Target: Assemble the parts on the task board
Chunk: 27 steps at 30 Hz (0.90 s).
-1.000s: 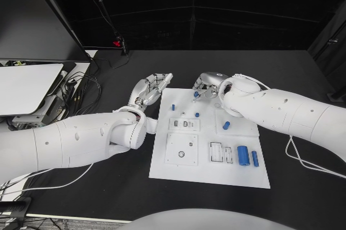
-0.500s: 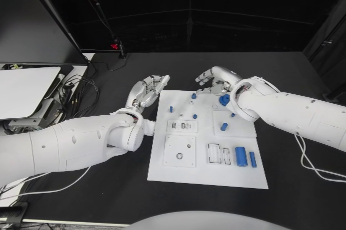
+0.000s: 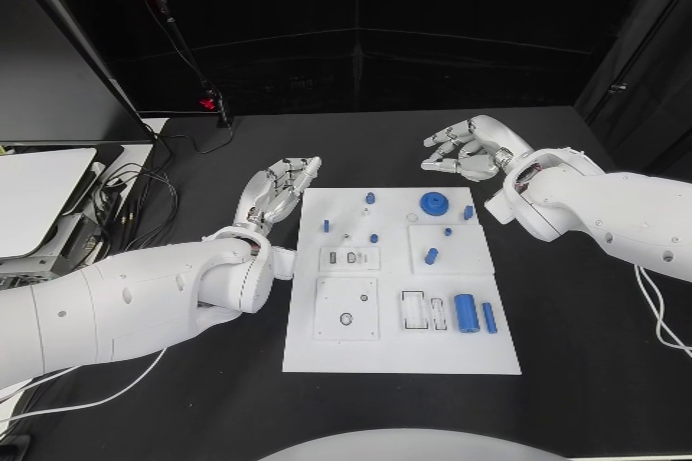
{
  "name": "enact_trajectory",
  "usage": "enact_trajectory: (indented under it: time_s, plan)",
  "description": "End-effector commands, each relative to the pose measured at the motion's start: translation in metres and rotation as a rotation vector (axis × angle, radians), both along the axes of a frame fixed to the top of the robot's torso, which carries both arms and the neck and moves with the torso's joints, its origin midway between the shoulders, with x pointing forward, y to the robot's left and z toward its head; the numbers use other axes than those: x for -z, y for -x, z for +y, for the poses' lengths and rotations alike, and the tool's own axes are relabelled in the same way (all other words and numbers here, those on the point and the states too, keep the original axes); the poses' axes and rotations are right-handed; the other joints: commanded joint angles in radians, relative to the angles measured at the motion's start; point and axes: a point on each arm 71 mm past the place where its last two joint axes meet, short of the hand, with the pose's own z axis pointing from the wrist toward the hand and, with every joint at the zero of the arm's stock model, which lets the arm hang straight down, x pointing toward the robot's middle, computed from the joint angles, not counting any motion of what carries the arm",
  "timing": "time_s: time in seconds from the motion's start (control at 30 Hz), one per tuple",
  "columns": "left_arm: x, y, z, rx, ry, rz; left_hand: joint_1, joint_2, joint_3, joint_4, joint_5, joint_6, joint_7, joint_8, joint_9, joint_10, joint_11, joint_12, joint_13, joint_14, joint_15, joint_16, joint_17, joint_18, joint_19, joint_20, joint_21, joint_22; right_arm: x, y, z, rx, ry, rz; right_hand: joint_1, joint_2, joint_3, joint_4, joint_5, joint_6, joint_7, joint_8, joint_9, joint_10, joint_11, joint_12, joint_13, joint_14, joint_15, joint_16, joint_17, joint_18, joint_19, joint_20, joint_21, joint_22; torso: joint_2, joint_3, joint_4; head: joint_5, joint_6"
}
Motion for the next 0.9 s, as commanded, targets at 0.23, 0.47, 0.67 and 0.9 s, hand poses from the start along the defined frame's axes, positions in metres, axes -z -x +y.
enact_trajectory:
  time_s: [0.23, 0.47, 0.67, 0.9]
  plan:
    - [-0.018, 0.005, -0.003, 0.048, 0.041, -0.256, 0.008, 0.009, -0.006, 0.002, 0.009, 0.011, 0.135, -0.004, 0.000, 0.007, 0.001, -0.001, 0.000, 0.008, 0.003, -0.001, 0.001, -0.008, -0.002, 0.002, 0.004, 0.001, 0.005, -0.002, -0.021, -0.016, 0.105, 0.023, -0.042, -0.011, 0.026, -0.006, -0.009, -0.029, -0.063, 0.041, 0.006, -0.042, -0.065, 1.051, 0.950, -0.052, -0.012, 0.102, 0.214, 0.048, -0.325, -0.027, -0.236, -0.224, 0.000, 0.0002, -0.0001, -0.036, 0.009]
    - [-0.018, 0.005, -0.002, 0.046, 0.040, -0.257, 0.010, 0.010, -0.006, 0.002, 0.009, 0.012, 0.135, -0.004, 0.000, 0.008, 0.001, -0.001, 0.000, 0.009, 0.003, -0.001, 0.001, -0.008, -0.001, 0.002, 0.005, 0.001, 0.016, -0.004, -0.027, 0.009, 0.215, 0.021, -0.099, -0.021, 0.031, 0.015, 0.071, -0.012, -0.047, 0.119, 0.018, 0.535, -0.040, 1.279, 1.454, 0.141, -0.006, 0.166, 0.570, -0.030, 0.028, -0.014, 0.090, 0.217, 0.001, 0.0005, 0.0020, -0.050, 0.016]
    - [-0.017, 0.005, -0.002, 0.044, 0.038, -0.256, 0.015, 0.012, -0.009, 0.002, 0.011, 0.015, 0.135, -0.005, 0.000, 0.012, 0.001, -0.001, 0.000, 0.012, 0.005, -0.001, 0.000, -0.008, 0.027, 0.004, 0.033, 0.010, 0.029, -0.008, -0.025, 0.029, 0.327, 0.020, -0.101, -0.071, 0.099, 0.020, 0.087, -0.026, -0.017, 0.223, 0.057, 0.535, -0.027, 1.279, 1.454, 0.141, 0.001, 0.166, 0.570, -0.109, 0.340, -0.003, 0.282, 0.506, 0.002, 0.0004, 0.0008, -0.047, 0.015]
    - [-0.017, 0.005, -0.001, 0.042, 0.038, -0.255, 0.016, 0.013, -0.009, 0.002, 0.012, 0.016, 0.135, -0.005, 0.000, 0.013, 0.001, -0.001, 0.000, 0.012, 0.005, -0.001, 0.000, -0.008, 0.028, 0.004, 0.033, 0.011, 0.039, -0.011, -0.022, 0.063, 0.427, 0.052, -0.109, -0.096, 0.136, 0.019, 0.098, -0.066, -0.008, 0.249, 0.065, 0.535, -0.017, 1.279, 1.454, 0.141, 0.010, 0.166, 0.570, -0.109, 0.340, 0.004, 0.282, 0.506, 0.001, 0.0005, 0.0023, -0.043, 0.015]
